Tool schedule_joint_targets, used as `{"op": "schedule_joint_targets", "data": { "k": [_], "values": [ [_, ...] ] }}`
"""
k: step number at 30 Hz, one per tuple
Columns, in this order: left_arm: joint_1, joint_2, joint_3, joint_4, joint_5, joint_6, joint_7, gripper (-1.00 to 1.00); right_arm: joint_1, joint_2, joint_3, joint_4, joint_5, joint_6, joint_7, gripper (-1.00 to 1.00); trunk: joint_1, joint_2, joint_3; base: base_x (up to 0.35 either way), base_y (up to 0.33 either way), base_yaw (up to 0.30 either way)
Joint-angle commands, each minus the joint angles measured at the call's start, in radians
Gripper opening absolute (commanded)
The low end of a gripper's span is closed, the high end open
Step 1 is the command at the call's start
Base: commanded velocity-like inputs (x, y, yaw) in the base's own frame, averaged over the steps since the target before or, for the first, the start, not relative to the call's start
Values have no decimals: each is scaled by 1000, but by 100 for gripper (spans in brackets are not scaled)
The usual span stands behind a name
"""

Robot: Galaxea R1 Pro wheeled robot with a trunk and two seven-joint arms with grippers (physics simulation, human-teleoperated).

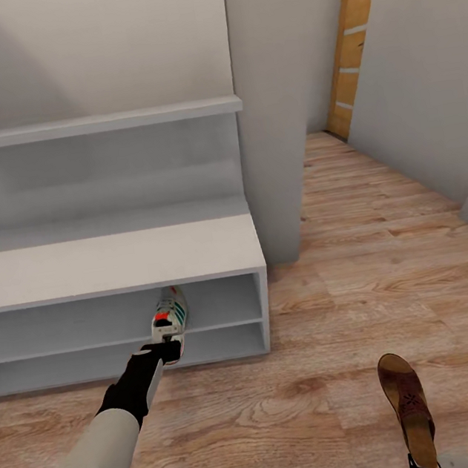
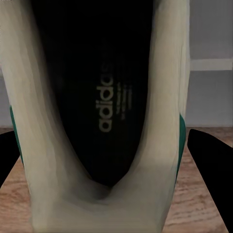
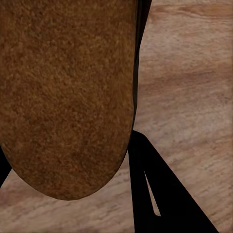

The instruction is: Pick up the two gym shoes and the two sandals from the corridor floor and place them onto the hallstand (shoe rack) in the corridor, making sure they are on the rack and not on the floor. Arrange them so the two gym shoes are next to each other and the two sandals are next to each other.

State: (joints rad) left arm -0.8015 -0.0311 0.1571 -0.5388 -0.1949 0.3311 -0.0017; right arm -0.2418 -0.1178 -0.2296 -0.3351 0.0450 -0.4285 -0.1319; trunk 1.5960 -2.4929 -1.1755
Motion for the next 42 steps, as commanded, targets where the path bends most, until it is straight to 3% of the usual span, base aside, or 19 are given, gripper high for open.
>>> {"op": "schedule_joint_targets", "data": {
  "k": [1, 12, 42],
  "values": [
    [0, -1, 9, 23, -20, 4, -2, -100, -1, 0, -2, 1, 1, -3, -3, -100, 0, 0, -1, 7, 0, 0],
    [0, -1, 9, 23, -20, 4, -1, -100, -1, 0, -2, 1, 1, -3, -3, -100, 0, 0, -1, 205, -93, 0],
    [0, -2, 9, 23, -20, 3, 0, -100, -1, 1, -2, 1, 1, -3, -3, -100, 0, 0, -1, 58, -5, 0]
  ]
}}
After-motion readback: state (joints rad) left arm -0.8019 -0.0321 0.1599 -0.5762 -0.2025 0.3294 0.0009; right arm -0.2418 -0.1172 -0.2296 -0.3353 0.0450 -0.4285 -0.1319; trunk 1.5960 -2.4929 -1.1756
